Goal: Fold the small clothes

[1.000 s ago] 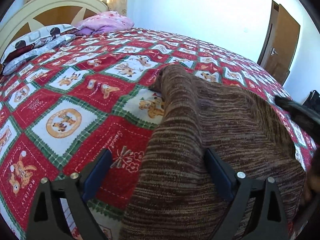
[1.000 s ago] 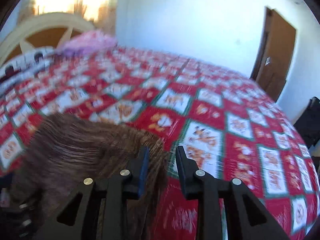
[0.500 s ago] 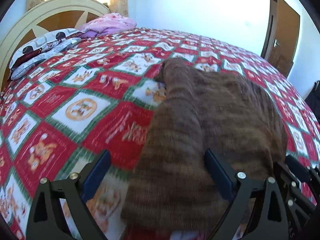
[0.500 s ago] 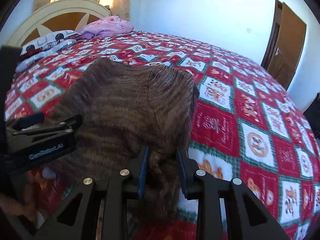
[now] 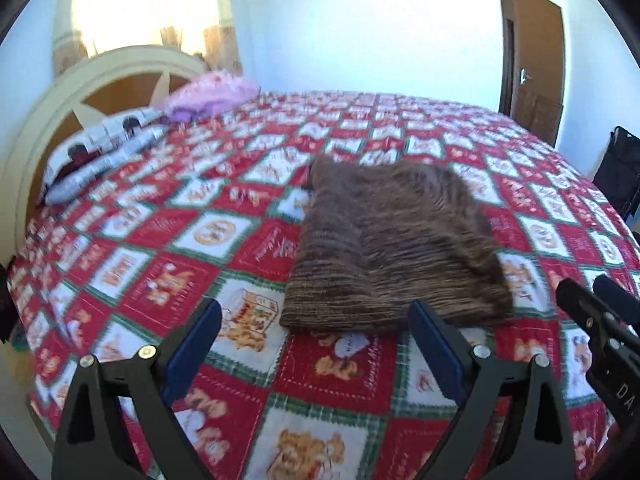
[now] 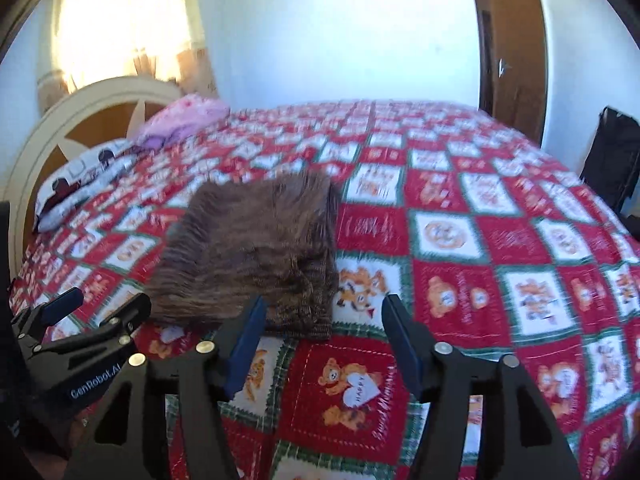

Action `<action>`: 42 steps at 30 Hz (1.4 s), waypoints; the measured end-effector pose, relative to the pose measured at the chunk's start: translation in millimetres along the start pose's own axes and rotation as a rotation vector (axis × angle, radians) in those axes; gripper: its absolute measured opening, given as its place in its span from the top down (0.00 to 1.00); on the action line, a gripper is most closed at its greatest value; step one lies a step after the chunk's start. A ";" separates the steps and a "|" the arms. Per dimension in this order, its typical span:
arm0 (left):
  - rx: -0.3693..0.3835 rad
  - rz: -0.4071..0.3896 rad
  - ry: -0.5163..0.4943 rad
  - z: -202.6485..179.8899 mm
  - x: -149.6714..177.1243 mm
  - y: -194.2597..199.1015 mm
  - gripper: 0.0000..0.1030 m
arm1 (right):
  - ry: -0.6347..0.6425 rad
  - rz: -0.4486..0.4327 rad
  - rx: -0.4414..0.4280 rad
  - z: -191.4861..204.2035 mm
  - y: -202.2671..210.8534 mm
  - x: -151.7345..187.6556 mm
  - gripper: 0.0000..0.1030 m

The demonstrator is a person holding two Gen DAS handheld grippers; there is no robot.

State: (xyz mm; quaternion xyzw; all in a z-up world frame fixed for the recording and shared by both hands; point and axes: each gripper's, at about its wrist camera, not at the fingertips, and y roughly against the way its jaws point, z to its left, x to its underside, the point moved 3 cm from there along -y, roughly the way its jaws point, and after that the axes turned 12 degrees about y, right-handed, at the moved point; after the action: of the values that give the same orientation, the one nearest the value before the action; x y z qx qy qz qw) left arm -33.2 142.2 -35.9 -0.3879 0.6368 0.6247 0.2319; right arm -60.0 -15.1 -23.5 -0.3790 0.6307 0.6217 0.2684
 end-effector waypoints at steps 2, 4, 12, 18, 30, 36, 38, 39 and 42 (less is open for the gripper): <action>0.014 -0.035 -0.009 -1.6 -3.4 18.4 0.00 | 0.002 -0.050 0.012 -0.5 21.0 -2.7 0.40; 0.019 -0.066 -0.015 -1.9 -6.2 32.1 0.00 | -0.001 -0.097 0.033 -1.8 41.8 -5.2 0.39; 0.013 -0.147 -0.019 -1.7 -11.2 79.4 0.00 | -0.013 -0.285 0.141 -7.6 114.0 -20.6 0.31; 0.036 -0.145 0.037 4.9 -11.4 96.4 0.00 | -0.019 -0.342 0.144 -4.2 139.7 -23.1 0.30; 0.013 -0.201 0.032 7.0 -8.9 110.9 0.00 | 0.013 -0.411 0.186 4.9 162.0 -23.6 0.29; 0.005 -0.216 0.018 4.7 -7.6 114.7 0.00 | 0.011 -0.393 0.190 3.8 158.1 -20.6 0.29; 0.009 -0.213 0.022 4.6 -7.8 114.7 0.00 | 0.003 -0.394 0.189 2.5 158.2 -20.1 0.29; 0.010 -0.212 0.023 4.4 -7.6 115.0 0.00 | 0.002 -0.395 0.190 1.9 158.9 -19.9 0.29; 0.010 -0.213 0.021 3.5 -7.6 115.5 0.00 | -0.004 -0.395 0.193 0.1 159.2 -19.4 0.29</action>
State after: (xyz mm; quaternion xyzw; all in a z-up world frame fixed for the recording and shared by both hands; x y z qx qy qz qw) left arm -119.9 137.8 40.7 -0.4587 0.5973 0.5894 0.2923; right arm -178.2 -21.8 84.7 -0.4665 0.6004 0.4944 0.4212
